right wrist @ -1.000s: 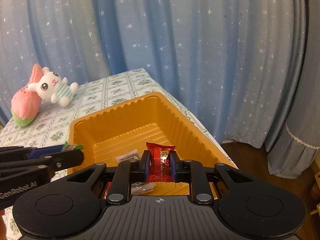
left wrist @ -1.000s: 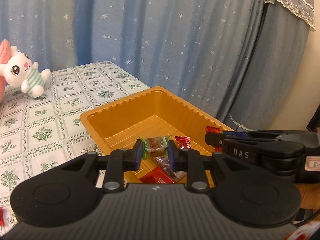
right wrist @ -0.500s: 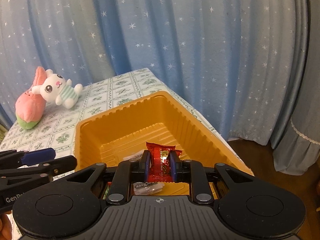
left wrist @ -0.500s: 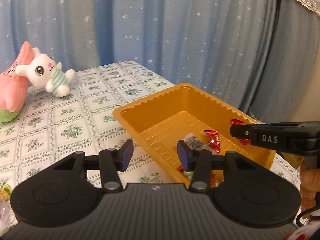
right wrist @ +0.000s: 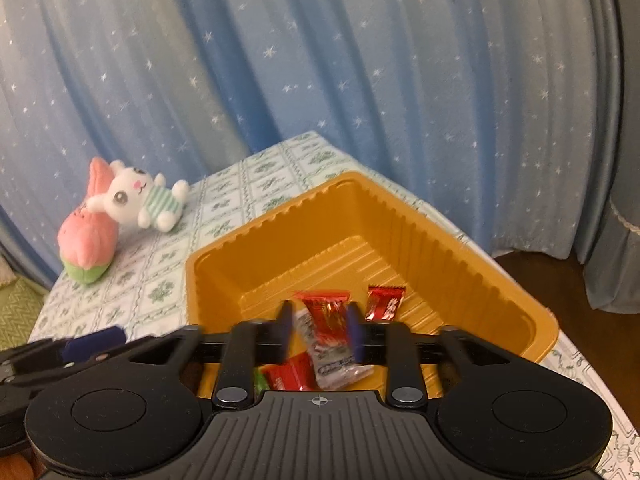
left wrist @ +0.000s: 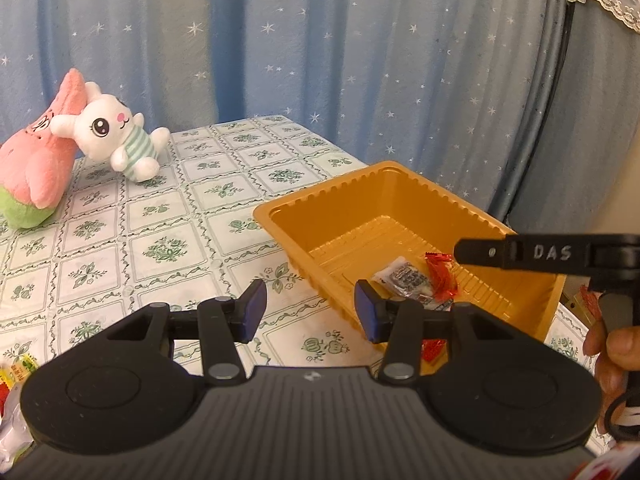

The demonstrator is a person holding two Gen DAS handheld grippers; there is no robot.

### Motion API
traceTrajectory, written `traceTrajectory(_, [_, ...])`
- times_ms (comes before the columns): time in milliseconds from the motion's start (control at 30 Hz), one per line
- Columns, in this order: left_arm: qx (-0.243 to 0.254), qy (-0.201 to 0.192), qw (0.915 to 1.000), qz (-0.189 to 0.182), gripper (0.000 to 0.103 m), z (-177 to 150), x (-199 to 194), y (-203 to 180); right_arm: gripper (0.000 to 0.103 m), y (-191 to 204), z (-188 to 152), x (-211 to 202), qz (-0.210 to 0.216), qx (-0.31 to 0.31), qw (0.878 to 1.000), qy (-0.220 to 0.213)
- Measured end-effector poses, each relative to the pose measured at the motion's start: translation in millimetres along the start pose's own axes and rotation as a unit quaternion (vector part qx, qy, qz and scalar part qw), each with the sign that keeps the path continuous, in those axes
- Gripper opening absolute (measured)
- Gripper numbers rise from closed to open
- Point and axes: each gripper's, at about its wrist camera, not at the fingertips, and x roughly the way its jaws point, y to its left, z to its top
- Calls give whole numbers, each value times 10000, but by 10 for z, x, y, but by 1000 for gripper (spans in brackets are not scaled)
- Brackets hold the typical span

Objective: Organize snacks
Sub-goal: 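Withdraw both open tools from the tray back over the remaining snacks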

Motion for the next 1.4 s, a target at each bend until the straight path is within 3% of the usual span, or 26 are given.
traceTrajectory(33, [-10,-3,10000,-1,44,-1,-6,10,53,-13,1,-5,0,37,10000,-22])
traceTrajectory(567, [-33,-24,9999,142,44,-79,-157,138,53,147,-40,-13,-46,-305,9995,-111])
traceTrajectory(933, [-145,-41,9992,372,45,-150,-300,372,53,654,-179,1,287,-1097,9933,-241])
traceTrajectory(1400, [-403,-34,9956,848,46,-352,-673,945,53,1206,-361,70,751,-1531,9853,-86])
